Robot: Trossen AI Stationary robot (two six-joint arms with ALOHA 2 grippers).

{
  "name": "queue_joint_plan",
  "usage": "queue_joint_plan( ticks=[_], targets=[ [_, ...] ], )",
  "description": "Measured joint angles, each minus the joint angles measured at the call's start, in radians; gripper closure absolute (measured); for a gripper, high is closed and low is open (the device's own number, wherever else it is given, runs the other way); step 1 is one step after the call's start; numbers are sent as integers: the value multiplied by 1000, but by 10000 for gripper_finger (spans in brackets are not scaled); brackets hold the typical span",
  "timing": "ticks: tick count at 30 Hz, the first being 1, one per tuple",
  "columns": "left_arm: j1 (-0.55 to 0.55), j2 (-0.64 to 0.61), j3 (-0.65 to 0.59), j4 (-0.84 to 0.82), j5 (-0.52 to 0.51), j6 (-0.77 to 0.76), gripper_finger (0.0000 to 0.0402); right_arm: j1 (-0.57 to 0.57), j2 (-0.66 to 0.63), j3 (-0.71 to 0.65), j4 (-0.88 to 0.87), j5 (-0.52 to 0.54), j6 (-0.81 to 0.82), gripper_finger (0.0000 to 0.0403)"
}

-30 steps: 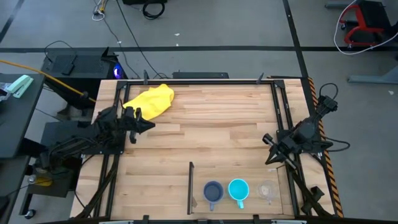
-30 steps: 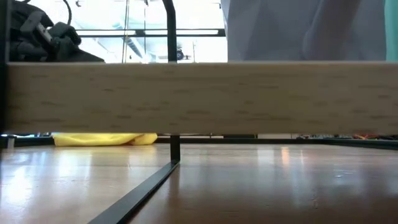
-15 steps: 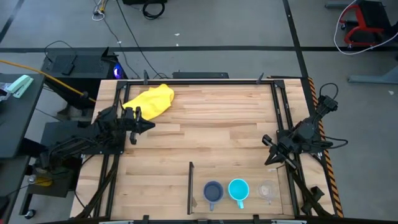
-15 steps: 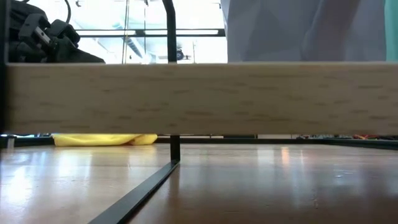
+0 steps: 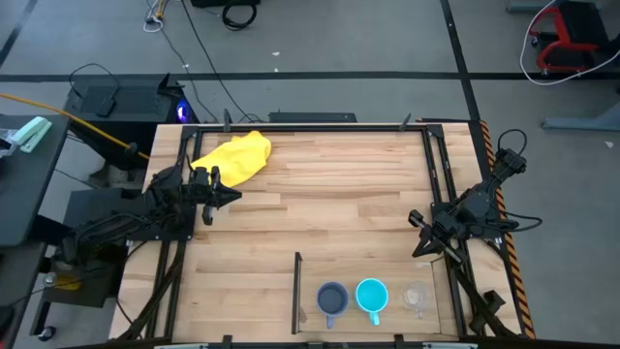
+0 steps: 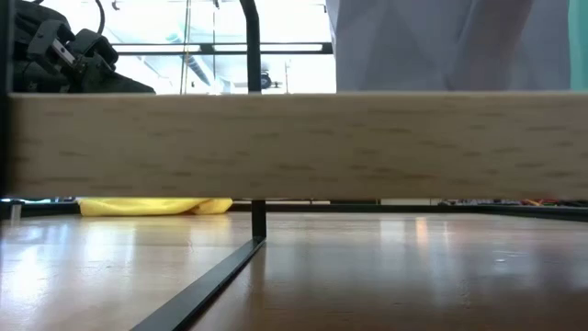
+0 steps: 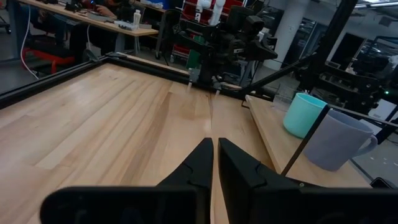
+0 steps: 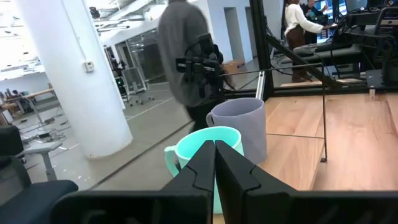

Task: Stack small to large cups/mugs on shelf
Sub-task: Return to Home Position

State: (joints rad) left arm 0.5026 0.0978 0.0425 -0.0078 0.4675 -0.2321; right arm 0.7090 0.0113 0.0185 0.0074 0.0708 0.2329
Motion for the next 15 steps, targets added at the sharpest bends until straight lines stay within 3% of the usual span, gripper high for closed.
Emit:
queue_joint_plan(
  ticks=[15],
  targets=[
    [0, 0, 0, 0, 0, 0, 368, 0, 0, 0, 1, 0, 0, 384]
  ],
)
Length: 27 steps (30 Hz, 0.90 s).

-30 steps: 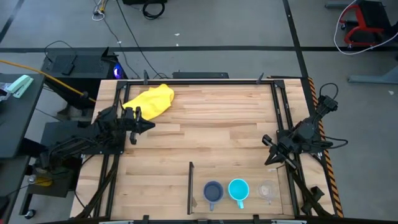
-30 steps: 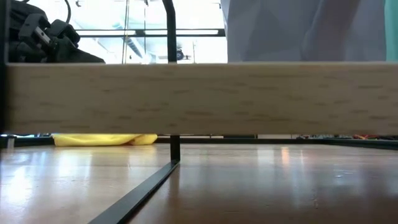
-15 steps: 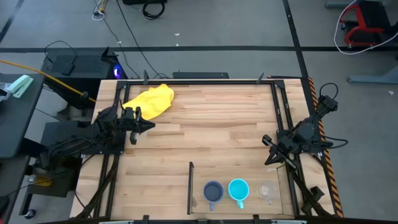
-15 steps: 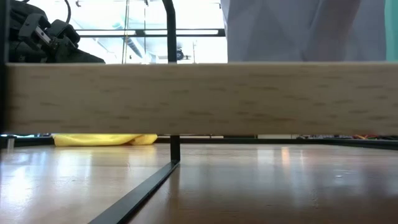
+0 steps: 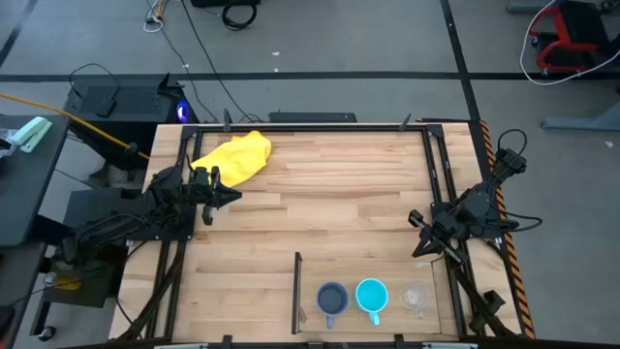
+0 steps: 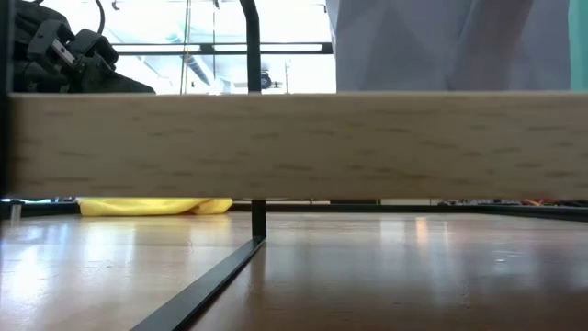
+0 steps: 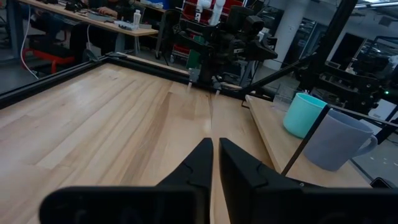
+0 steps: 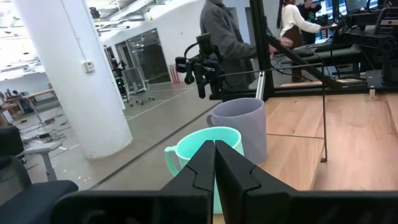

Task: Stack small to large cups/mugs on shelf
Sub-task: Return to Home Position

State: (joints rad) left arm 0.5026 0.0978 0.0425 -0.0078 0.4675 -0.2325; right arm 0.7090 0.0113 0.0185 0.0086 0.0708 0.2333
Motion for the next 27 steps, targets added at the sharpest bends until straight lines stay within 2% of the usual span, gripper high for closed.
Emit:
queue_joint_plan(
  ticks=[18, 27],
  targets=[
    [0, 0, 0, 0, 0, 0, 361, 0, 0, 0, 0, 0, 0, 384],
    [0, 0, 0, 0, 0, 0, 373, 0, 0, 0, 0, 0, 0, 384]
  ],
)
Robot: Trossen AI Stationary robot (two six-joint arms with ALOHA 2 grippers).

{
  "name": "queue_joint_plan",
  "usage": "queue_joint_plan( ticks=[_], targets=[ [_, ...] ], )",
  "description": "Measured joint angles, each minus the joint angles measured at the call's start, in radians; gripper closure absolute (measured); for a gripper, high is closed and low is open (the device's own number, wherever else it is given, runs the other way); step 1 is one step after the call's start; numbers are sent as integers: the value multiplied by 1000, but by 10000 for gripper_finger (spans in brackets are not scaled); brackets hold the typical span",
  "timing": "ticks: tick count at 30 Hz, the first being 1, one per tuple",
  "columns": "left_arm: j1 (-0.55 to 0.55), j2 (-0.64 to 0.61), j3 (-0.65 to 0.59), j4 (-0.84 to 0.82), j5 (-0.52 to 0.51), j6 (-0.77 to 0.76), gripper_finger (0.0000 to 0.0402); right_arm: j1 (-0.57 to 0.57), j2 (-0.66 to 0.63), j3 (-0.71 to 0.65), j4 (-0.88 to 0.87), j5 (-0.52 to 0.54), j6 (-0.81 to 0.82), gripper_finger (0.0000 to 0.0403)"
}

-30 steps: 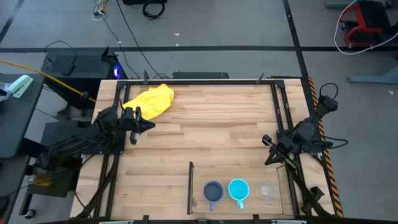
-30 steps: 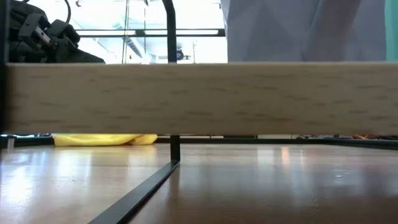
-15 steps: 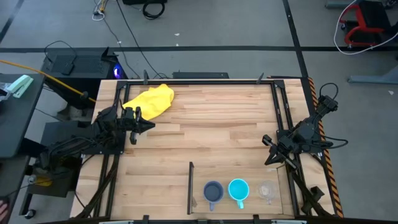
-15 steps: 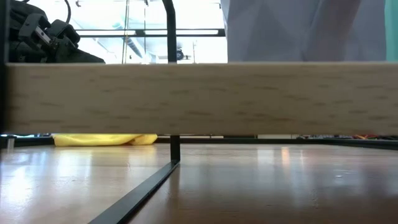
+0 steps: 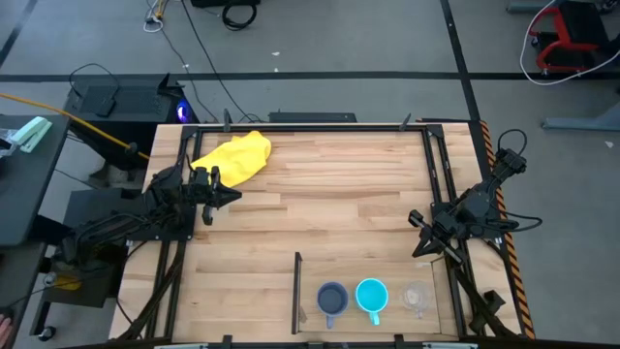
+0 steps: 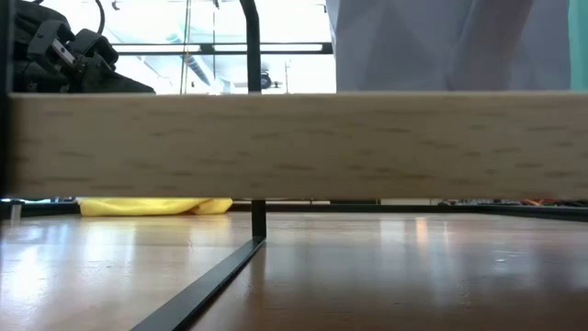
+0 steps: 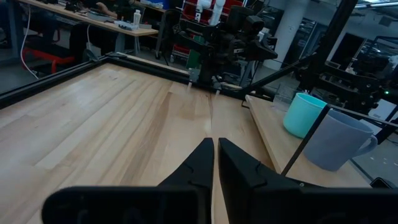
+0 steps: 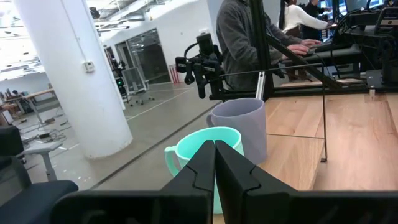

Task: Stack small to large cups/mugs on shelf
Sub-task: Return to Home Position

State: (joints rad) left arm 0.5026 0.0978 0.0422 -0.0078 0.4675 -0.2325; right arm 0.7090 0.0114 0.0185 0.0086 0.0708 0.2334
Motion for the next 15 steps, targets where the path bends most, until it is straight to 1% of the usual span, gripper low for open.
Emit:
queue_joint_plan(
  ticks=[15],
  targets=[
    [0, 0, 0, 0, 0, 0, 362, 0, 0, 0, 0, 0, 0, 384]
  ],
)
